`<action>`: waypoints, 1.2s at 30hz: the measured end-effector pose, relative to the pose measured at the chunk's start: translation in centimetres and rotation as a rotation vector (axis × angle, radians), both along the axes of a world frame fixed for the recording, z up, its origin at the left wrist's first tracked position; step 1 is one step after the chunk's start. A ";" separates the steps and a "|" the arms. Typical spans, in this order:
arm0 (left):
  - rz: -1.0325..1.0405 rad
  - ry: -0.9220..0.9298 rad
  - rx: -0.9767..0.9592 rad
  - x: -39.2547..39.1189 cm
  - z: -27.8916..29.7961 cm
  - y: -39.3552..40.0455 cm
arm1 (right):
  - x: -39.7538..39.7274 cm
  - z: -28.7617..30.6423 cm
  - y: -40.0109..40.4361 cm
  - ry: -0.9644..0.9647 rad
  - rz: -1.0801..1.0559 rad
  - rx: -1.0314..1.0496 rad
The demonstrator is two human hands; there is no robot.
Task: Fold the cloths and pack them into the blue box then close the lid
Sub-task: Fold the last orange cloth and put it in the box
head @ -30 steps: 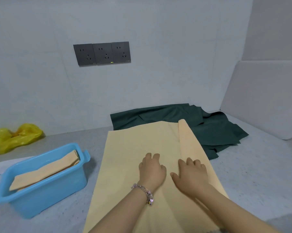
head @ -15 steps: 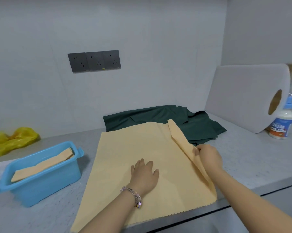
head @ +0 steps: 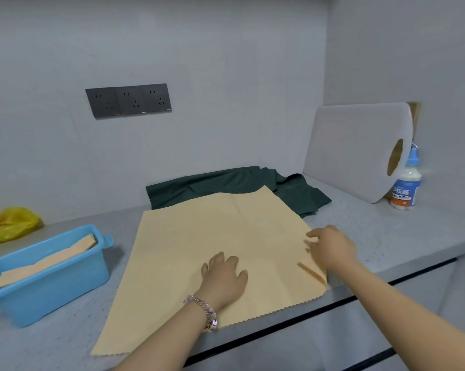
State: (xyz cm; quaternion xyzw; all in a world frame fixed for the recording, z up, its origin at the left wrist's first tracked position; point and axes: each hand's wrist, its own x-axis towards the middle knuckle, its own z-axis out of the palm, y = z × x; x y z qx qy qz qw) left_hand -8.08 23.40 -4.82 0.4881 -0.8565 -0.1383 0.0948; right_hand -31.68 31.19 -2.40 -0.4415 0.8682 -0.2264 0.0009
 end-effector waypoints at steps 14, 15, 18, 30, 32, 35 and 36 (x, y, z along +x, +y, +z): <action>-0.145 0.002 0.069 4.8 0.3 2.3 | 6.8 -1.1 2.0 -0.057 0.606 0.067; -0.159 -0.007 0.088 5.6 0.4 2.5 | 7.4 -1.3 2.2 -0.060 0.644 0.064; -0.212 0.010 0.162 7.5 0.9 2.5 | 8.5 -1.3 2.9 -0.053 0.713 0.114; -0.288 0.070 0.231 11.4 3.5 3.4 | 10.6 0.2 4.2 -0.042 0.758 0.225; -0.247 0.071 0.215 11.8 4.1 3.5 | 10.9 0.5 4.5 -0.024 0.730 0.234; -0.232 0.001 0.147 12.2 4.7 3.3 | 11.1 0.7 4.2 0.081 0.705 0.218; -0.223 -0.034 0.126 12.3 5.0 3.3 | 11.1 0.9 4.1 0.099 0.689 0.213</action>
